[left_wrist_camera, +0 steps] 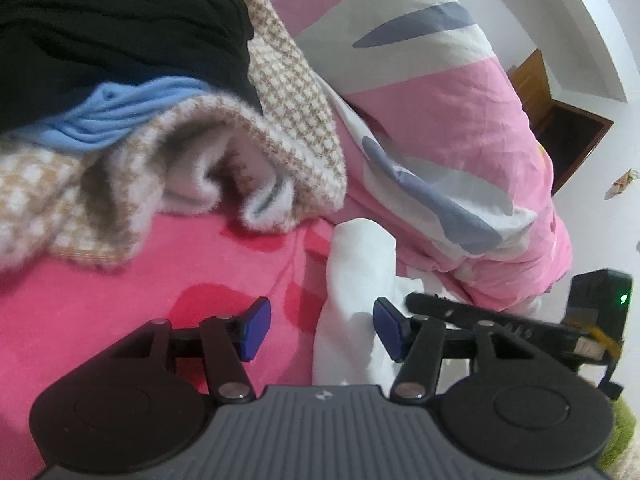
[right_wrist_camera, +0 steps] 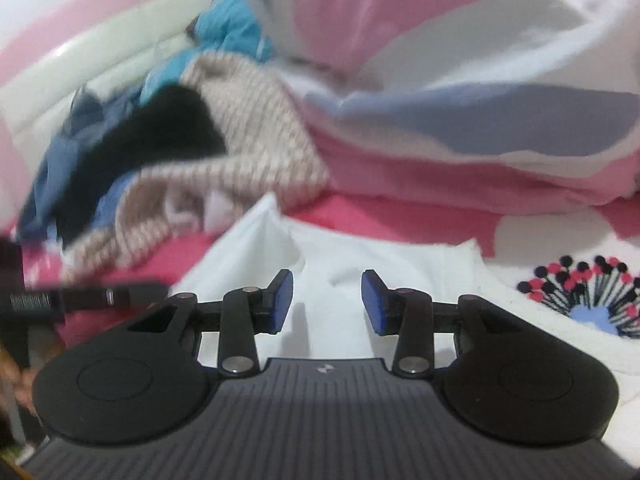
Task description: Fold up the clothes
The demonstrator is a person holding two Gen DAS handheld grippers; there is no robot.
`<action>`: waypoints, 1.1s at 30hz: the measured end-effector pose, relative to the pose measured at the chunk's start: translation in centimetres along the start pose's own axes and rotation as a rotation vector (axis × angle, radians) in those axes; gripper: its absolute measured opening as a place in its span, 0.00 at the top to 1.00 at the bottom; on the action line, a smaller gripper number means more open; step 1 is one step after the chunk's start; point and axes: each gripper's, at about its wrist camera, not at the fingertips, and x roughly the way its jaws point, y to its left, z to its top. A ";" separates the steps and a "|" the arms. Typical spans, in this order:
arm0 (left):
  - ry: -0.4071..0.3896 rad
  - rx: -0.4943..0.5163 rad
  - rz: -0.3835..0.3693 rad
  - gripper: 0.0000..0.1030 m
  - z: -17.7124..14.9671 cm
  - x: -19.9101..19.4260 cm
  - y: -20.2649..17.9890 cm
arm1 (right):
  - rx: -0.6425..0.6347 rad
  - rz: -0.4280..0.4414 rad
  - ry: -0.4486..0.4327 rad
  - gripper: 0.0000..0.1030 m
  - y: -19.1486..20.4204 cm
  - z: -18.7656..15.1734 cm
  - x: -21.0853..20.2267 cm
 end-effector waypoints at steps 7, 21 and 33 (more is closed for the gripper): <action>0.045 -0.020 -0.068 0.76 -0.2 1.0 0.4 | -0.113 -0.026 0.079 0.85 1.1 -1.3 2.0; 0.043 -0.121 0.006 0.95 -0.6 1.3 1.9 | -0.279 -0.226 0.089 0.94 3.6 -2.5 1.7; 0.036 -0.098 0.054 0.95 -1.1 1.0 1.4 | -0.367 -0.111 0.089 0.92 7.7 0.0 4.8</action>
